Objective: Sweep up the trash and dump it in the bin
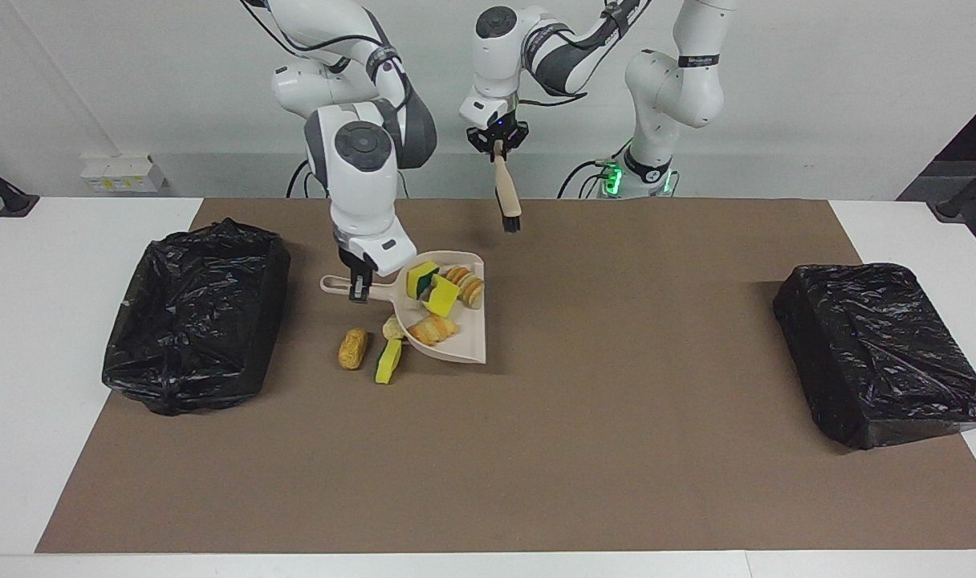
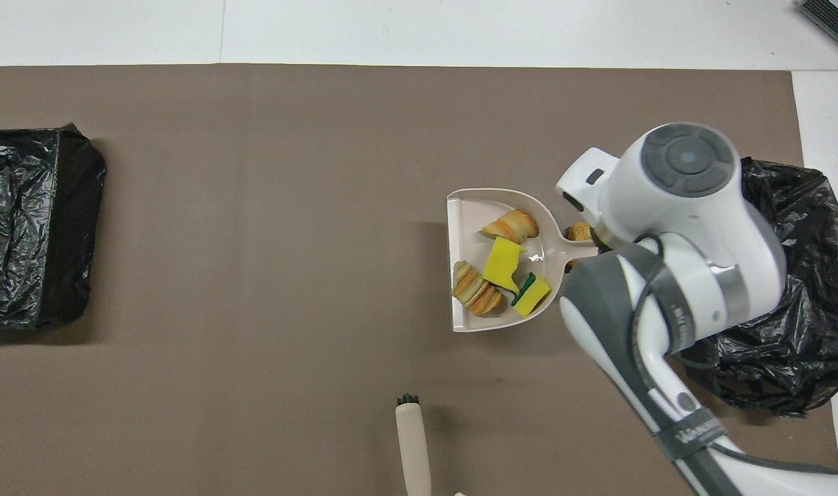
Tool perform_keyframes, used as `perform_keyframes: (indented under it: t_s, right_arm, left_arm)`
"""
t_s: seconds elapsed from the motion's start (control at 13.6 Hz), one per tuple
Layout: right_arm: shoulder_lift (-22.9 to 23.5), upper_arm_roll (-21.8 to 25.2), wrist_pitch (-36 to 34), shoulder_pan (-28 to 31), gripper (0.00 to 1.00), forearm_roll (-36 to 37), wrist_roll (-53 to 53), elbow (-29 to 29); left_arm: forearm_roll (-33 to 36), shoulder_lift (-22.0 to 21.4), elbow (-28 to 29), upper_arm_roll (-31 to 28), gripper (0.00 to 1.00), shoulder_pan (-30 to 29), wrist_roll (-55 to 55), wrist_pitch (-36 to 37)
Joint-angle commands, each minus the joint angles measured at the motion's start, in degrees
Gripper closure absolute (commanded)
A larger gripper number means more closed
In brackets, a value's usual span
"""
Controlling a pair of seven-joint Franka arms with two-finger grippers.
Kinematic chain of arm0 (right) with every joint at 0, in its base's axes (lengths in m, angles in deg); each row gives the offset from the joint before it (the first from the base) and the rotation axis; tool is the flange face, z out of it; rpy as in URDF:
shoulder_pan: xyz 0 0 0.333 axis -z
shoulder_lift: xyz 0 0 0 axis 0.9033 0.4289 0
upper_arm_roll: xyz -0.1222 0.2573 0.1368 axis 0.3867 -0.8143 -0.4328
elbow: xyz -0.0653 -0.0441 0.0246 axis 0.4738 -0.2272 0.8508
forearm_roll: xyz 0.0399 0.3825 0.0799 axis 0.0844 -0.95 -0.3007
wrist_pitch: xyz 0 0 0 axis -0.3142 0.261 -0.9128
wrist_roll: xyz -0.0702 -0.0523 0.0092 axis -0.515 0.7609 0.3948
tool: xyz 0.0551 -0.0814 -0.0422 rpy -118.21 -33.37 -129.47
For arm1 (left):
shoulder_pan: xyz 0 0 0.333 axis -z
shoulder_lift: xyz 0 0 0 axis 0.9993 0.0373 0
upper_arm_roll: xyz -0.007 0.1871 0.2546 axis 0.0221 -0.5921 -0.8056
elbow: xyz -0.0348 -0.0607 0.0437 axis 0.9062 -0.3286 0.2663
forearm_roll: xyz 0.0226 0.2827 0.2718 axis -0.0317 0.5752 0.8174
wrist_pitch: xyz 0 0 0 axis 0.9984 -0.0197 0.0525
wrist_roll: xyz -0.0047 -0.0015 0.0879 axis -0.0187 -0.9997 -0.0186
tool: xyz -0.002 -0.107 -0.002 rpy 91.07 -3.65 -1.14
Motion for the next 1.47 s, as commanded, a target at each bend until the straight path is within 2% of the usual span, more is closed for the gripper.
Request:
perform_keyframes:
  t_s: [0.0, 0.15, 0.37, 0.66, 0.74, 0.81, 0.88, 0.96, 1.1, 1.25, 1.4]
  right_arm:
    - [0.1, -0.4, -3.5, 6.8, 1.0, -2.8, 9.0, -4.2]
    - [-0.9, -0.2, -4.0, 11.9, 1.0, -2.6, 13.4, -5.4]
    - [-2.4, 1.0, -3.5, 18.3, 1.0, 0.1, 21.2, -6.2]
    - [-2.5, 1.5, -0.4, 28.4, 1.0, 4.3, 29.4, -6.2]
    - [-2.6, 1.5, 1.4, 29.7, 1.0, 7.5, 29.6, -6.1]
    - [-3.0, 1.5, 2.8, 30.3, 1.0, 10.8, 29.6, -5.9]
    - [-3.0, 1.5, 3.6, 30.4, 1.0, 14.6, 29.4, -5.6]
    - [-3.2, 1.5, 4.3, 30.3, 1.0, 18.1, 28.9, -5.2]
    - [-5.1, 1.4, 7.8, 29.3, 1.0, 28.2, 26.3, -0.9]
    - [-5.5, 1.3, 7.7, 28.0, 1.0, 37.7, 18.9, 2.9]
    - [-5.6, 1.3, 7.0, 27.8, 1.0, 44.0, 12.0, 5.7]
  left_arm:
    - [-1.8, 0.5, 3.8, -1.0, 1.0, 4.1, -0.9, -6.0]
    - [-4.1, 2.6, 3.9, -1.1, 1.0, 3.4, -0.5, -8.8]
    - [-4.1, 6.4, 3.3, -1.2, 1.0, 0.3, 3.9, -8.9]
    - [-4.1, 7.9, 3.5, -1.3, 1.0, -2.4, 9.5, -9.0]
    - [-4.1, 7.9, 3.5, -1.3, 0.83, -2.4, 9.5, -8.6]
    - [-4.1, 7.9, 3.4, -1.3, 0.56, -2.5, 9.7, -8.5]
    - [-4.0, 7.9, 3.4, -1.3, 0.34, -2.7, 11.0, -8.5]
    - [-4.0, 7.9, 3.4, -1.4, 0.0, -2.9, 13.4, -8.3]
    - [-3.7, 7.8, 2.0, -1.4, 0.0, -5.9, 16.2, -7.7]
    - [-2.0, 7.1, -0.9, -1.6, 0.0, -10.6, 17.6, -4.1]
    - [1.4, 7.3, -4.3, -1.5, 0.0, -14.7, 21.5, -0.3]
